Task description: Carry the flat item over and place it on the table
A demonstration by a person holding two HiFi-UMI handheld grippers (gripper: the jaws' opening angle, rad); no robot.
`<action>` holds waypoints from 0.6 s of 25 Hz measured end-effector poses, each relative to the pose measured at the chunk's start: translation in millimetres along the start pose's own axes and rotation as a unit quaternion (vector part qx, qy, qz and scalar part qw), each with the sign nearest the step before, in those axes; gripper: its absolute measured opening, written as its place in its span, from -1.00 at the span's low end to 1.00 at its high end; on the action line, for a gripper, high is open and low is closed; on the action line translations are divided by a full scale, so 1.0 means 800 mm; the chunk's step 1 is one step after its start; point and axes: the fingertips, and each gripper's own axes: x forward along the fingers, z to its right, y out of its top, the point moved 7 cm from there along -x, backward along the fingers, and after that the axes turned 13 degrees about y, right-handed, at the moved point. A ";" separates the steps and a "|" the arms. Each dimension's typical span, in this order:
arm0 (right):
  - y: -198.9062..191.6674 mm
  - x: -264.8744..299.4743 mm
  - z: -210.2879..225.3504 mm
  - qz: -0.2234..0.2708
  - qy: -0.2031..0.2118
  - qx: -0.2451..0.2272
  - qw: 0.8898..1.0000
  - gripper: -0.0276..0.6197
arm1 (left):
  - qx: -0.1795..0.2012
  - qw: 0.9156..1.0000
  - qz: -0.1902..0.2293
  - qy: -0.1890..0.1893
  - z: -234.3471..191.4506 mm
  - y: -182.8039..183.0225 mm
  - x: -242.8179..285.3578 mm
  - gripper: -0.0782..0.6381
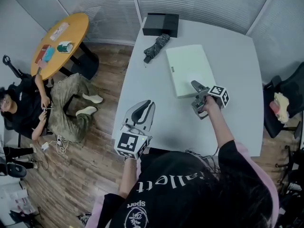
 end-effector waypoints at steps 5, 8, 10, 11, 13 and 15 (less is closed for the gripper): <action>-0.027 -0.026 -0.056 -0.046 0.093 -0.092 0.990 0.38 | -0.001 1.000 0.002 -0.012 0.015 -0.001 0.000 -0.62; -0.040 -0.048 -0.089 -0.080 0.135 -0.190 0.969 0.38 | -0.001 1.000 0.001 -0.019 0.027 -0.001 0.000 -0.62; -0.045 -0.069 -0.108 -0.094 0.148 -0.261 0.949 0.38 | 0.000 1.000 -0.002 -0.024 0.038 -0.001 0.001 -0.62; -0.047 -0.081 -0.115 -0.096 0.154 -0.292 0.939 0.38 | 0.000 1.000 -0.004 -0.027 0.044 -0.003 0.001 -0.62; -0.051 -0.106 -0.124 -0.092 0.169 -0.333 0.923 0.38 | 0.001 0.999 -0.010 -0.033 0.057 -0.005 0.002 -0.62; -0.055 -0.130 -0.126 -0.088 0.187 -0.355 0.912 0.38 | 0.002 0.999 -0.014 -0.038 0.072 -0.008 0.003 -0.62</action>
